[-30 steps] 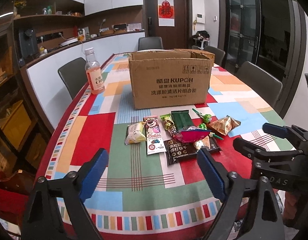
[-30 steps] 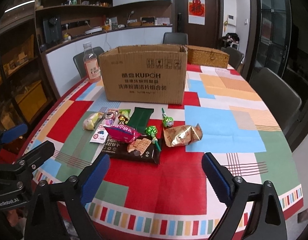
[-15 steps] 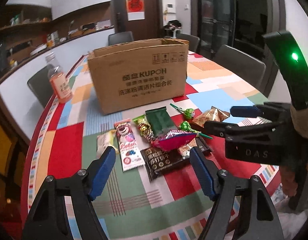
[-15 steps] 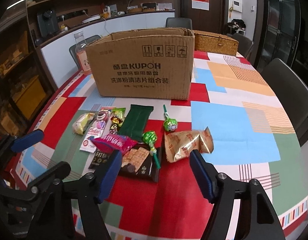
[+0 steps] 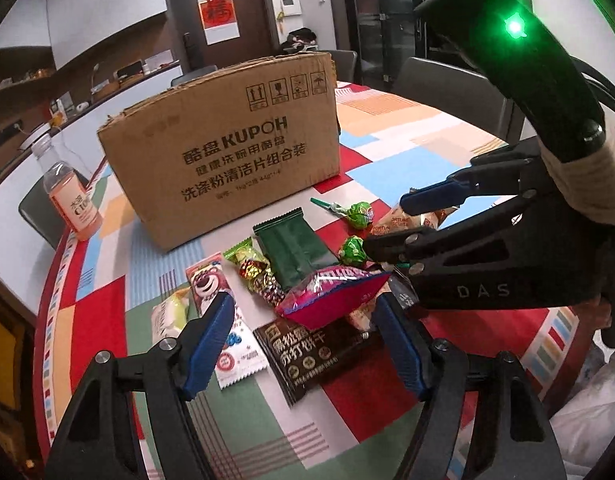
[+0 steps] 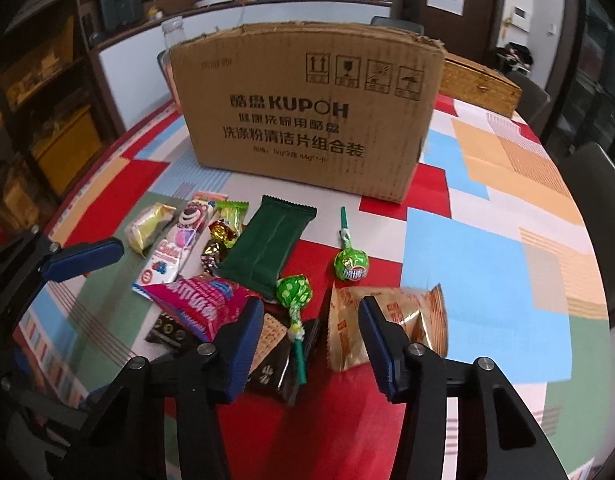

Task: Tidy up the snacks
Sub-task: 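Grasp the pink chip bag with the left tool while the right tool grasps a green lollipop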

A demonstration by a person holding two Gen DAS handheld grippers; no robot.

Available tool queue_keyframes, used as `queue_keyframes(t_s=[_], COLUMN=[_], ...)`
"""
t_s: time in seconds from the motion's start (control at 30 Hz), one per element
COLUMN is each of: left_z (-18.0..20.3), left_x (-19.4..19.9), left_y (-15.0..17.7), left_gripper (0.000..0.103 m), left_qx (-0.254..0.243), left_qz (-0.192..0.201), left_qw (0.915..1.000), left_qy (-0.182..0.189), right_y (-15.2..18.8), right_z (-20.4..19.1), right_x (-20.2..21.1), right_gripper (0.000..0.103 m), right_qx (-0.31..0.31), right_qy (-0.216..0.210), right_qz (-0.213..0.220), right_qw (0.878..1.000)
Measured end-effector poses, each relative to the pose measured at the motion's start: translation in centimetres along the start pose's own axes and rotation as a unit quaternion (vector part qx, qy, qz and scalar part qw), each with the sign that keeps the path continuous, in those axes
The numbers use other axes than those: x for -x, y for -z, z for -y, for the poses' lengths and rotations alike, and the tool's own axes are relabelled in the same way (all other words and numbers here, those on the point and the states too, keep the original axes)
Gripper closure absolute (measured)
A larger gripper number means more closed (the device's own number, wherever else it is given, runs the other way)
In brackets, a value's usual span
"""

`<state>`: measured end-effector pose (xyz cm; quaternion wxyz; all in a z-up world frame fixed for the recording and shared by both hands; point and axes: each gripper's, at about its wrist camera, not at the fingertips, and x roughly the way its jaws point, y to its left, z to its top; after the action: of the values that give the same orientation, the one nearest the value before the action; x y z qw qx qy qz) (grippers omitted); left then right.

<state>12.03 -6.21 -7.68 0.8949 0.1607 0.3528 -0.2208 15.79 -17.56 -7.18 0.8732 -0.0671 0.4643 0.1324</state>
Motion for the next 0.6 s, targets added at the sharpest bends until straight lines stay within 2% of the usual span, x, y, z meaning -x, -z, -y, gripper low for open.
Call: queue_keyframes(t_s=[0.23, 0.6], left_z=[0.1, -0.8], left_x=[-1.5, -3.7], left_y=[-0.3, -0.6], left_gripper=[0.038, 0.053], left_qx=[-0.023, -0.016], left_qz=[-0.002, -0.015], left_qw=[0.9996, 0.9982], left_qy=[0.017, 0.056], right_y=[-0.6, -1.2], right_z=[0.0, 0.0], right_x=[-1.9, -4.3], right_gripper=[0.059, 0.064], right_qx=[0.017, 0.025], right_qy=[-0.025, -0.045], right_qz=[-0.025, -0.051], right_qw=[0.999, 0.997])
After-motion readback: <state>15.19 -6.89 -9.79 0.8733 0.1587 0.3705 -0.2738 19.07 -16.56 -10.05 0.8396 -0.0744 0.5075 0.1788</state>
